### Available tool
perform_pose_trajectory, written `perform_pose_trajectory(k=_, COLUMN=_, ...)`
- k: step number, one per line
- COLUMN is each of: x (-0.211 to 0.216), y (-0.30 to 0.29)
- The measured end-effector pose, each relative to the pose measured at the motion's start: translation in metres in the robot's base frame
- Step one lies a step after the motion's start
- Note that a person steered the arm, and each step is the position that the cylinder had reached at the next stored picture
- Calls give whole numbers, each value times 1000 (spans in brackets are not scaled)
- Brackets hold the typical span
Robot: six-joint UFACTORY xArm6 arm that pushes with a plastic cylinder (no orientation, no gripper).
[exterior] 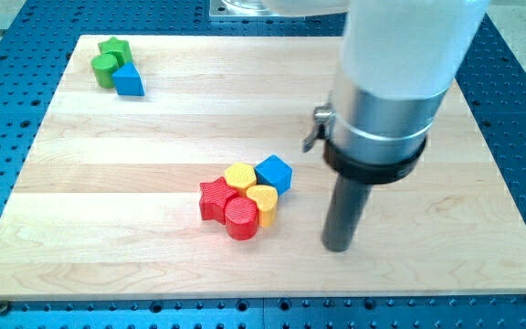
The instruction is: Touch the right side of the blue cube
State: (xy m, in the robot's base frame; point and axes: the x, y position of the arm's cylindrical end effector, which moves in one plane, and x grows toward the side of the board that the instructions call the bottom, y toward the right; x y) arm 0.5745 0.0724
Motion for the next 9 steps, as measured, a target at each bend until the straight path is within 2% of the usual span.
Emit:
perform_pose_trajectory(k=3, x=-185, y=-40)
perform_pose_trajectory(k=4, x=-206, y=-25)
perform_pose_trajectory(k=5, x=-169, y=9)
perform_pose_trajectory(k=6, x=-107, y=49)
perform_pose_trajectory(k=7, x=-46, y=50)
perform_pose_trajectory(k=8, x=-36, y=29)
perform_pose_trajectory(k=9, x=-50, y=-15)
